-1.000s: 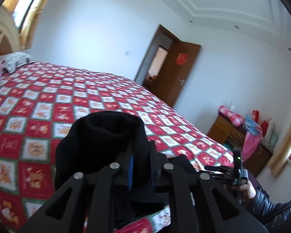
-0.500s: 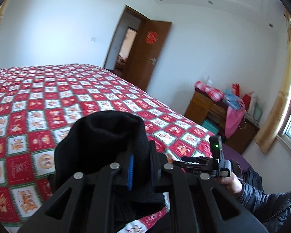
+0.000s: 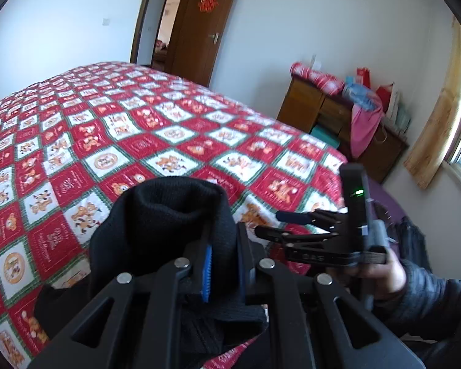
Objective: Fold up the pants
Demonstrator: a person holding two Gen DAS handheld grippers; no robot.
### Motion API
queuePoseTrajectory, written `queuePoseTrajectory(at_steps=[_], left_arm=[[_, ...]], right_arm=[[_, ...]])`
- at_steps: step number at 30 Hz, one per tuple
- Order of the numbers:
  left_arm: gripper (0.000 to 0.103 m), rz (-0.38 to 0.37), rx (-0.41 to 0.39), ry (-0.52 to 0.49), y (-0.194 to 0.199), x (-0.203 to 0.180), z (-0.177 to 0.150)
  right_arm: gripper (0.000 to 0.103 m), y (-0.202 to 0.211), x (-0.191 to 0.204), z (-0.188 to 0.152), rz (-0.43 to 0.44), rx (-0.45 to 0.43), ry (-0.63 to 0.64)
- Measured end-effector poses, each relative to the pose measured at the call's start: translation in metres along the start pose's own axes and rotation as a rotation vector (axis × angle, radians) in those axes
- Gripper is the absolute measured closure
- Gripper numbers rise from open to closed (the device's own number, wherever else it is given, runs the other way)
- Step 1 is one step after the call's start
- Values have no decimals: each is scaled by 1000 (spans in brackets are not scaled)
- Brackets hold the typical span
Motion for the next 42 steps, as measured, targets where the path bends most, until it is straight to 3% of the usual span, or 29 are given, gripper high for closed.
queuePoseTrajectory(at_steps=[7,11,13,15,16,18,23,28,35,36,38,40,42], left_arm=[[88,37,64,37,-61,12,-6],[82,8,63,88,-72,14,-12],[70,-7,27,81,-63,11,-10],[34,5,-25,70,-49,8,-8],[27,12,-76,65,-34,7,-7],[0,24,-170,61,-8,7,-5],[0,34,-319,117,40,25,-13],[0,113,-288,216,38,61,-58],[0,188,-253,274,28,91,-104],[0,203,-248,267,27,93,-105],[0,221,-242,257,26,95,-108],[0,231,-232,260,25,99,-111],[0,224,-232,265,25,101,-115]], right_arm=[[42,-8,-7,-1,-2,7,-26],[42,-9,-14,0,-14,-2,-44],[42,-9,-19,2,-20,-13,-58],[42,-7,-24,4,-28,-27,-77],[42,-5,-27,5,-35,-41,-89],[42,3,-28,7,-48,-80,-95],[36,39,1,12,17,-235,-34],[35,62,49,7,129,-302,87],[36,49,100,-12,218,-299,255],[39,43,104,-13,199,-275,275],[72,33,102,-14,131,-238,283],[79,20,85,-14,38,-156,254],[79,5,58,-17,-8,-47,200]])
Point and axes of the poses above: each gripper's, at about its wrist camera, not at the fingertips, and y roughly against the way its jaws point, x to its left, z to its top, the point moved 4 cm from there along -y, roughly the way its jaws point, and after that the axes turned 6 degrees about -z, right-handed, at the moved point
